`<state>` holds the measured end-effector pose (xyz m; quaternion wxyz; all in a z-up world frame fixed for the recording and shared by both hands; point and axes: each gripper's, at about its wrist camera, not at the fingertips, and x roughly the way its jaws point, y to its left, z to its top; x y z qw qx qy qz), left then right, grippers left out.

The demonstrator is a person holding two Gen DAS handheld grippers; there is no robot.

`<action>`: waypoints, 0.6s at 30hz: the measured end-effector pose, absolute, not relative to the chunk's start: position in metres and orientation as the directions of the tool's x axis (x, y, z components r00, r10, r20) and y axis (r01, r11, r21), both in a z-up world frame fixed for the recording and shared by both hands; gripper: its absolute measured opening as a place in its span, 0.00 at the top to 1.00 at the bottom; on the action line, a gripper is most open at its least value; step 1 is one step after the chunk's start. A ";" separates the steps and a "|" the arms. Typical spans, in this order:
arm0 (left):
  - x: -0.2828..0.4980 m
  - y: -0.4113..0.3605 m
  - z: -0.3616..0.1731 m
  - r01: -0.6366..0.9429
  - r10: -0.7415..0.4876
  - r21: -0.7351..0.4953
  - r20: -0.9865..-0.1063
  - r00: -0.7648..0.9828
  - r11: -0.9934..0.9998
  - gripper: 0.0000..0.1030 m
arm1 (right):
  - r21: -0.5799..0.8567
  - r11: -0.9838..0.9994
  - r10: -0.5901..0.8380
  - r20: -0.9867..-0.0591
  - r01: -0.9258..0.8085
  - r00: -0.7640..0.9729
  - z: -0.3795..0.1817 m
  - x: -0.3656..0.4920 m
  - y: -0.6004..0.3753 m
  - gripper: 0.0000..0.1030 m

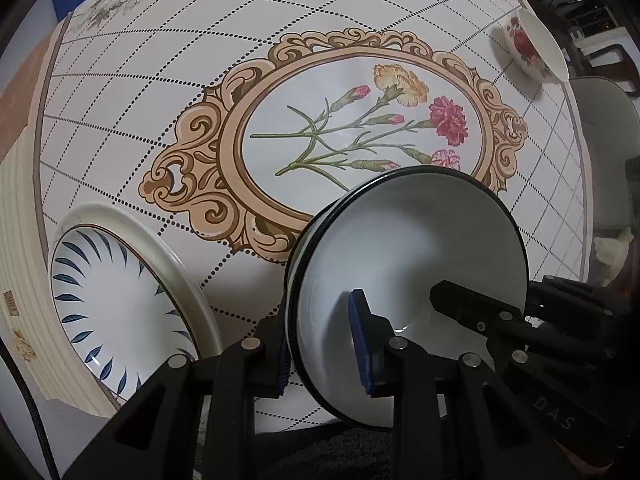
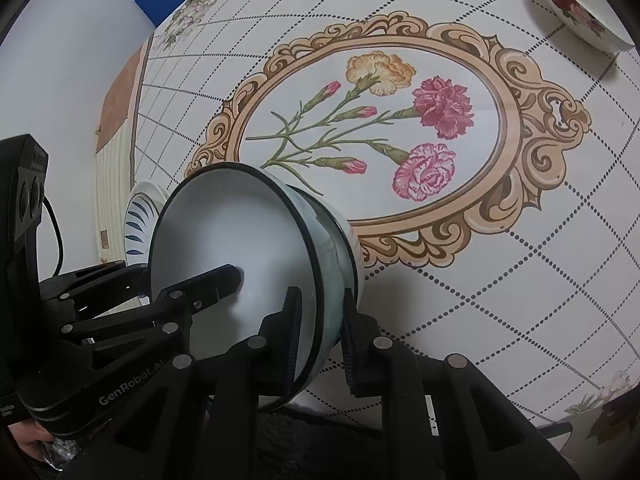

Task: Organize plates and bowls
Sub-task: 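Carry the teal-banded bowl and lower it into the black-rimmed bowl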

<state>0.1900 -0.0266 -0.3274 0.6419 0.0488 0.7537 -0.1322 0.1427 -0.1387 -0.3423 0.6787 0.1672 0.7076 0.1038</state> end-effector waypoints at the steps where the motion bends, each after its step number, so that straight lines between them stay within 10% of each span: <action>1: 0.190 -0.028 -0.327 0.249 -0.088 -0.129 -0.982 -0.169 0.960 0.77 | 0.373 0.923 0.376 -0.926 0.094 -0.025 -0.342 0.142 -0.139 0.81; 18: 0.182 -0.066 -0.352 0.351 0.089 0.033 -0.986 -0.144 0.936 0.77 | 0.287 0.957 0.288 -0.957 0.036 -0.028 -0.342 0.147 -0.121 0.81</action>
